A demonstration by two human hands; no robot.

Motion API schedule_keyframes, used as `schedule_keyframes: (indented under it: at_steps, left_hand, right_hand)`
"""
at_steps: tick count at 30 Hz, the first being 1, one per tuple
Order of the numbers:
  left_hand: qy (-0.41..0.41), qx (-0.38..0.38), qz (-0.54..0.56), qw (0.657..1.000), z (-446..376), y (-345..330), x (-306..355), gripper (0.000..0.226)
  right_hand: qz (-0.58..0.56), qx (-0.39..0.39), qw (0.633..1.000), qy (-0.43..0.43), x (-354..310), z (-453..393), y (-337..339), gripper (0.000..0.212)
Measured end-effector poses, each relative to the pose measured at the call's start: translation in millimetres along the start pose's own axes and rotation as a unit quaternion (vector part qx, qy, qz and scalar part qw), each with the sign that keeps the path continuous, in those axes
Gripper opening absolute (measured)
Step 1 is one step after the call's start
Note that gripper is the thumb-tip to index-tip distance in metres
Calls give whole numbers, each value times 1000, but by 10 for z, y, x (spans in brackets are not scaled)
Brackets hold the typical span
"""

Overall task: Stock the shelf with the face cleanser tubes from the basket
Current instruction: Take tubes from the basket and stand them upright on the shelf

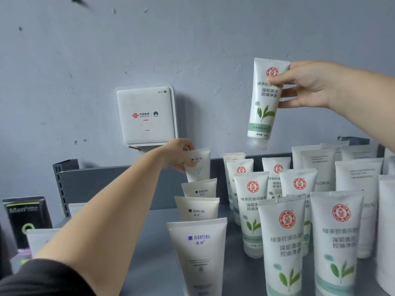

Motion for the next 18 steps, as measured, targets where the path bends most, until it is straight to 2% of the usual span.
schedule_keyframes:
  at_steps: [5,11,18]
  left_hand:
    - [17,-41,-17,999,-19,-164,-140,28]
    - [32,-60,-94,993,-35,-278,-314,31]
    - [56,-93,-79,991,-32,-304,-405,28]
  right_hand:
    - [12,10,1000,-9,72,-64,21,19]
    - [17,26,999,-10,119,-144,77,22]
    - [11,32,999,-11,117,-321,163,23]
Point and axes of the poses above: each hand's wrist, its own z-axis away from the middle knuckle, its own y-axis out of the back of the hand, x = y × z, the point moved 8 cm from there along -z, towards the middle knuckle, and after that the axes turned 2 degrees about z, right-handed, at the moved point
